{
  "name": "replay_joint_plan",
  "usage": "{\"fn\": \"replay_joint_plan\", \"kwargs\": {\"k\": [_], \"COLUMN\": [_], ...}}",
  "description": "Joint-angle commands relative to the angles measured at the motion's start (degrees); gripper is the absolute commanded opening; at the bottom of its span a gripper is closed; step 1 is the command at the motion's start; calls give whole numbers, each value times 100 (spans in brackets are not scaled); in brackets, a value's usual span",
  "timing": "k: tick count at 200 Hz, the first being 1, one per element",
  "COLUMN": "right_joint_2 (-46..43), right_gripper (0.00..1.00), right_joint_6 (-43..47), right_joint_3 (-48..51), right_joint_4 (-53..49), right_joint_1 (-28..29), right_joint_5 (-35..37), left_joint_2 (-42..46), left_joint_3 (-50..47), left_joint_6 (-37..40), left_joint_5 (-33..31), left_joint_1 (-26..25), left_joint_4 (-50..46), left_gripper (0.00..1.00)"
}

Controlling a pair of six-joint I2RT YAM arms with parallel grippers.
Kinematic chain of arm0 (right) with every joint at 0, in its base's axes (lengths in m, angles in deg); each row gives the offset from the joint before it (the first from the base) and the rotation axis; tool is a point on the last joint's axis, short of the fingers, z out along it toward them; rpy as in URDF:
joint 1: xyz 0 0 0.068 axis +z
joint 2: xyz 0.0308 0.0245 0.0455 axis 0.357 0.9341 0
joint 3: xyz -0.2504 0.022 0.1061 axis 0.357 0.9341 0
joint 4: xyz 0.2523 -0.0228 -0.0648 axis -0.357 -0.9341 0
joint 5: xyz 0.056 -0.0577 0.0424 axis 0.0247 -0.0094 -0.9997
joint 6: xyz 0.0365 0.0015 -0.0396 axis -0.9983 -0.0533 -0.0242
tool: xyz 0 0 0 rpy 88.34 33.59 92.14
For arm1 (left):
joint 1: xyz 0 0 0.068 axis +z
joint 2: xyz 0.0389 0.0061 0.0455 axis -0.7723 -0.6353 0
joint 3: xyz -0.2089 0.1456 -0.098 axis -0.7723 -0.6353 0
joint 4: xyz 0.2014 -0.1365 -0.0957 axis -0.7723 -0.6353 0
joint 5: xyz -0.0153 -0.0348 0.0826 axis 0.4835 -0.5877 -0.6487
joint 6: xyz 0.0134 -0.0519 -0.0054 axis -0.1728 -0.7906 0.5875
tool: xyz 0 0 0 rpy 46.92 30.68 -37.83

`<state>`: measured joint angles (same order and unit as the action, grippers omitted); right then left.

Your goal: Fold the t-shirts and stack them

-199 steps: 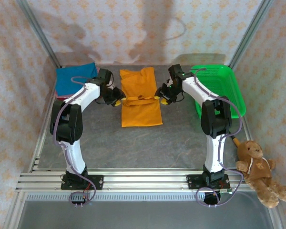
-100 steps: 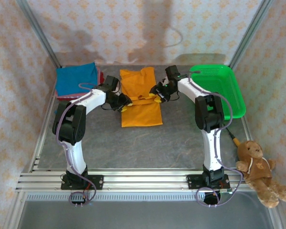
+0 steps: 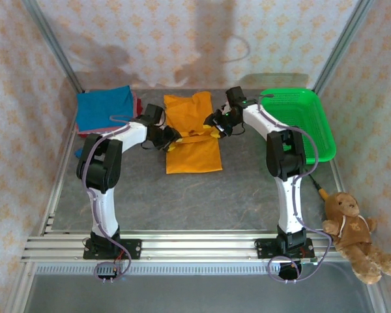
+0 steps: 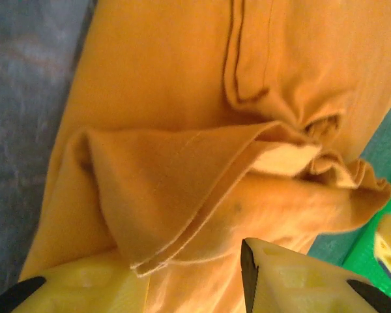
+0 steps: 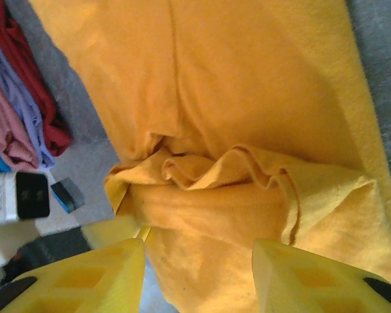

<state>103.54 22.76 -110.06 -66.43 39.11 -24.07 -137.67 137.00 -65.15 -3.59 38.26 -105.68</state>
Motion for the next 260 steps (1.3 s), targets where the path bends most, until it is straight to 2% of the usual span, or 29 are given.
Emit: {"fn": "replay_joint_plan", "kwargs": {"k": [1,42,64,96,136,174,209,260], "right_joint_2": [-521,-751,-810,-871,-1067,-1151,-1205,-1272], "right_gripper": [48,52,55,57,58,58,57,56], "right_joint_6": [103,33,-34,75,48,-90,-268,-79], "right_joint_3": [-16,185,323,485,1072,1771,2402,3136], "right_joint_4": [-151,-88,-13,-120,-52,293,742,825], "right_joint_1": [-18,-22,-13,26,264,467,559,672], "right_joint_5": [-90,-129,-139,6,183,405,435,311], "left_joint_2": [-228,-350,-491,-335,325,619,834,852], "left_joint_3": [429,1275,1421,1460,780,-212,-987,-1241], "left_joint_6": [-36,0,-175,48,515,463,193,438], "left_joint_5": [-147,-219,-120,-116,-437,-599,-643,-1128], "left_joint_1": [233,550,784,761,291,-317,-556,-713], "left_joint_4": [105,-128,-40,-341,-836,-530,9,-289], "left_gripper": [42,43,42,39,39,40,39,39]}}
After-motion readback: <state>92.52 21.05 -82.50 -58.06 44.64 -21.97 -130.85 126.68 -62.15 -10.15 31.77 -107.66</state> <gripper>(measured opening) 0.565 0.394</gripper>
